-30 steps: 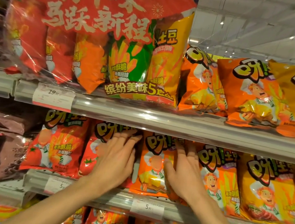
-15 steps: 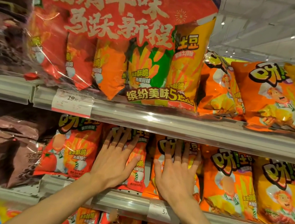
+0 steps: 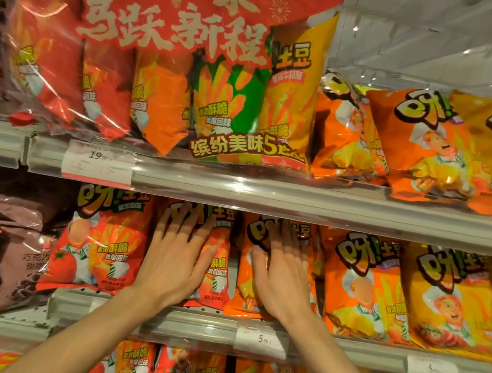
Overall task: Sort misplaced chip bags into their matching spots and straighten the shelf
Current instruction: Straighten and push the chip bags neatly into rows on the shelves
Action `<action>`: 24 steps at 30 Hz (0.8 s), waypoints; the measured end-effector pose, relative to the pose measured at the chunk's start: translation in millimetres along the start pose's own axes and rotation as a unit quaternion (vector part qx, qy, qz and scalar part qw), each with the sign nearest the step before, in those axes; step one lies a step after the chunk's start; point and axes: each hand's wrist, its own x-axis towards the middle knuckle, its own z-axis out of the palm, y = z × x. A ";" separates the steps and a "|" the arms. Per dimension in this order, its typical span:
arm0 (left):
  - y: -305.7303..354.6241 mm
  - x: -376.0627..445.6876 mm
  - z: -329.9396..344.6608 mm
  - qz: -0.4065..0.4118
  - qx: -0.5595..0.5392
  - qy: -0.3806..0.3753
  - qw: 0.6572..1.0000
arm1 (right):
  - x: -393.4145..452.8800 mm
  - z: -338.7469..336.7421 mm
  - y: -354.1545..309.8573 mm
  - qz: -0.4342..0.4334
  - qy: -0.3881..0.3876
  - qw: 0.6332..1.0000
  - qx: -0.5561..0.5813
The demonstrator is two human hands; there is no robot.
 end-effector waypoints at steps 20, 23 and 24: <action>233.4 60.1 22.0 -0.102 -0.407 -0.186 0.888 | -4.4 -129.3 206.4 0.012 -0.104 0.991 0.085; 240.7 69.7 23.8 -0.144 -0.443 -0.203 0.861 | -3.5 -131.2 209.9 -0.003 -0.122 0.990 0.073; 241.6 71.9 23.2 -0.152 -0.450 -0.209 0.855 | -2.2 -132.1 210.2 -0.001 -0.130 0.988 0.079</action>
